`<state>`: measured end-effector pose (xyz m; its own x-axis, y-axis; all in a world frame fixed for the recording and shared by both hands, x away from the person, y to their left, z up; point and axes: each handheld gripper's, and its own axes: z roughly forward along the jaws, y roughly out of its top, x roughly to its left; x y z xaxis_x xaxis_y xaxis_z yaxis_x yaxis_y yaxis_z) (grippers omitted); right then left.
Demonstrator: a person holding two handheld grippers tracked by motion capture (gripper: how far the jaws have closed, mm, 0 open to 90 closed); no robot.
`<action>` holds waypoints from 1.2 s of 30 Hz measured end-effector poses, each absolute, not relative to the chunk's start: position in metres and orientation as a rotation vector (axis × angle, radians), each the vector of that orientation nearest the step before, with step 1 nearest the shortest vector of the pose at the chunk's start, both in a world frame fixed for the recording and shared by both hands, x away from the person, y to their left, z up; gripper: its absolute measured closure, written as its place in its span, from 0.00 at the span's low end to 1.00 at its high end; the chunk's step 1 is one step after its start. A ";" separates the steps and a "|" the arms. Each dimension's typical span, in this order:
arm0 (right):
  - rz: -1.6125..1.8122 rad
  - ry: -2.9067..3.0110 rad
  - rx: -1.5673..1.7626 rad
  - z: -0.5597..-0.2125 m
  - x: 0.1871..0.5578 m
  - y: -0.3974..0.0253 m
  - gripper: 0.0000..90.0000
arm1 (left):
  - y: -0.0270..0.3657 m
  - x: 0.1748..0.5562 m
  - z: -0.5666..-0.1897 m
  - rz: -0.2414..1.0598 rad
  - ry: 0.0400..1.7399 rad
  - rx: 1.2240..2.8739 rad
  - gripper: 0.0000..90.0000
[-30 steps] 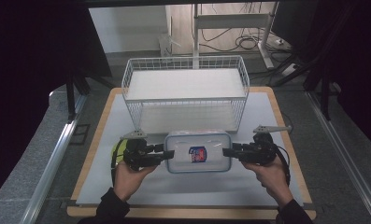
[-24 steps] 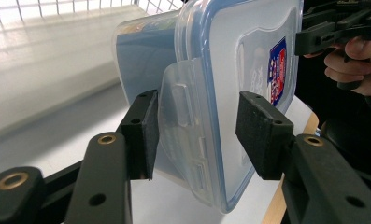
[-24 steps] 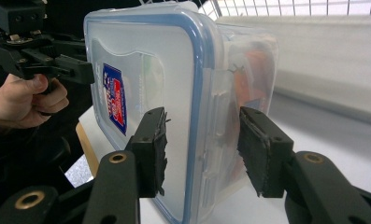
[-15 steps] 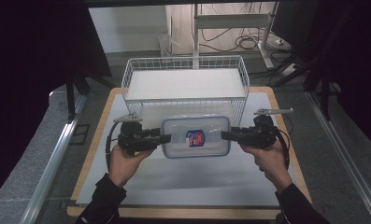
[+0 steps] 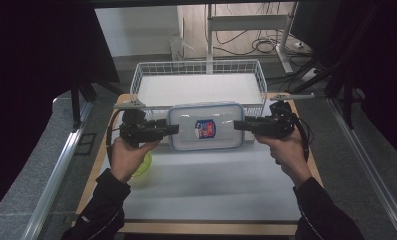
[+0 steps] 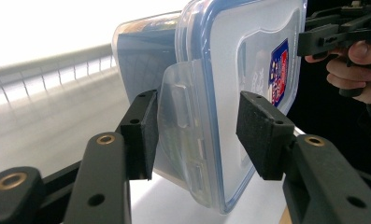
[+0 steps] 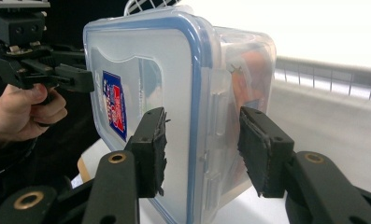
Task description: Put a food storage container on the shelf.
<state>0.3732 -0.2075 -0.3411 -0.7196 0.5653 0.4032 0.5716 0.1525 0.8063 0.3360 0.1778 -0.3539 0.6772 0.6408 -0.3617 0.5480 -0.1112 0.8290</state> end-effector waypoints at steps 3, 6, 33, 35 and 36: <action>-1.690 -2.380 -1.168 -0.328 0.381 -0.202 0.58 | 0.183 0.343 -0.341 0.119 0.956 1.762 0.56; -1.705 -2.372 -1.156 -0.320 0.389 -0.198 0.58 | 0.186 0.347 -0.330 0.135 0.955 1.755 0.56; -1.736 -2.326 -1.206 -0.274 0.462 -0.179 0.58 | 0.208 0.430 -0.288 0.112 0.967 1.662 0.55; -1.735 -2.324 -1.210 -0.275 0.464 -0.179 0.58 | 0.207 0.432 -0.289 0.111 0.970 1.660 0.55; -1.729 -2.321 -1.220 -0.277 0.469 -0.179 0.58 | 0.208 0.437 -0.292 0.105 0.973 1.656 0.55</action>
<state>0.4691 -0.1790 -0.2767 -0.6980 0.5736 0.4286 0.5749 0.0921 0.8130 0.4374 0.2076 -0.2923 0.6519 0.6368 -0.4117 0.5348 -0.0012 0.8450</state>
